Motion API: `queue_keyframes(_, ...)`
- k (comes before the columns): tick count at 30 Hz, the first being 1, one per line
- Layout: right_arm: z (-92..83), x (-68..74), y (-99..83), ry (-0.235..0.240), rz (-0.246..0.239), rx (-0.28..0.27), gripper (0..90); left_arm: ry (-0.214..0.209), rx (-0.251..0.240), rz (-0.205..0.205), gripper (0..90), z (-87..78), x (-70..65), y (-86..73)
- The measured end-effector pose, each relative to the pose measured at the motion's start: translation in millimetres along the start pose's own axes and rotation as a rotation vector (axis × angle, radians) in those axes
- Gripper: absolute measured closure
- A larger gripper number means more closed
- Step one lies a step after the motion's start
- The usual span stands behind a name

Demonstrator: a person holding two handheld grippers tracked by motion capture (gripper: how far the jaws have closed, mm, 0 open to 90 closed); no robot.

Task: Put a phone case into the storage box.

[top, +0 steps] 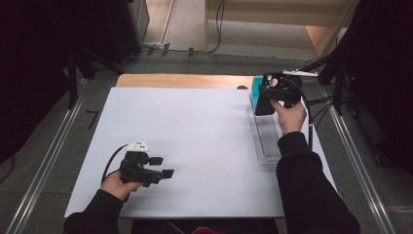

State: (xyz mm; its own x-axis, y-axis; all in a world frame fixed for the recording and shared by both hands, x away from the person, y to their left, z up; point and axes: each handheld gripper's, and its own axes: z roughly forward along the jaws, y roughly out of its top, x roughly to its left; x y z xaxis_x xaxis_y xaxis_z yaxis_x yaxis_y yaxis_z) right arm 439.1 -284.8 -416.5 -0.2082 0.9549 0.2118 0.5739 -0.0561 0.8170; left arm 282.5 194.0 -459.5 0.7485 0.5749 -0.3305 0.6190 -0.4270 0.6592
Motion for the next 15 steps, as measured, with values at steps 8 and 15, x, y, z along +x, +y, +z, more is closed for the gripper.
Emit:
queue_keyframes(8, 24.8, 1.2, -3.2, -0.055, -0.036, 0.037, 11.9, -0.005, 0.001, -0.001, 28.4, 1.1, -0.5, -0.4)
queue_keyframes(15, 38.6, 3.0, -7.0, -0.081, -0.031, 0.052, 11.6, -0.01, 0.007, 0.004, 28.4, 2.2, -0.6, -0.2)
